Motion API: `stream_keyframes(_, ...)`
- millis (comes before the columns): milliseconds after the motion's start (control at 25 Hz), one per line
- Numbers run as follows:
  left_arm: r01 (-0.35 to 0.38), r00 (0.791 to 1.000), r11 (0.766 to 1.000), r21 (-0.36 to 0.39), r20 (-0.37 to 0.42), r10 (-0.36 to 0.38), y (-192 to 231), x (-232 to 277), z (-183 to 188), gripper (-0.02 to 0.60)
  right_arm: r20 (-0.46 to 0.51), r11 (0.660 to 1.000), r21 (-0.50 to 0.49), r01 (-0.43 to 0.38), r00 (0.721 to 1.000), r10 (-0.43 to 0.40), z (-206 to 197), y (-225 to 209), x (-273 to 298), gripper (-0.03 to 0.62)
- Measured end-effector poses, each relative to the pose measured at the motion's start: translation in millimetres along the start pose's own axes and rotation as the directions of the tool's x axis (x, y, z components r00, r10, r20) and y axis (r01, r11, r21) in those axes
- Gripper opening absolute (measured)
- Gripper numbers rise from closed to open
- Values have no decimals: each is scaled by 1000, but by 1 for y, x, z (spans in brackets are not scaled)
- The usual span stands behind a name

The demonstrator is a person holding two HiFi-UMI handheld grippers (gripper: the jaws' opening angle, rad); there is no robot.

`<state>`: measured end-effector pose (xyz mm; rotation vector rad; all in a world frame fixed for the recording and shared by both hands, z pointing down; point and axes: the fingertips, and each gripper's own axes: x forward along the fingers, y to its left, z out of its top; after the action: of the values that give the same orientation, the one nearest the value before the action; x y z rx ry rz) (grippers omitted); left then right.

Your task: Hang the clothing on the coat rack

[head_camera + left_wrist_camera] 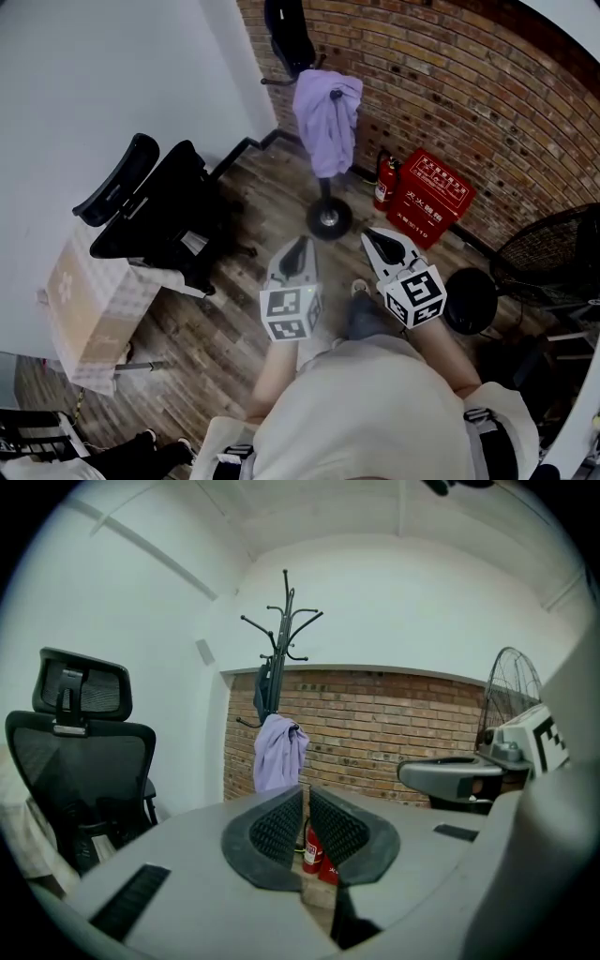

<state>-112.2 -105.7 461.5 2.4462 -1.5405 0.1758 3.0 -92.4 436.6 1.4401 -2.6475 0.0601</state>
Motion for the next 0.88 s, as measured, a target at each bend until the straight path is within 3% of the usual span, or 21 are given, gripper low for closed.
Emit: stream_keyframes(880, 30, 1000, 1000, -1, 2, -30, -3, 4, 6, 23, 22, 1000, -9, 10, 1000, -10, 6, 1, 4, -2)
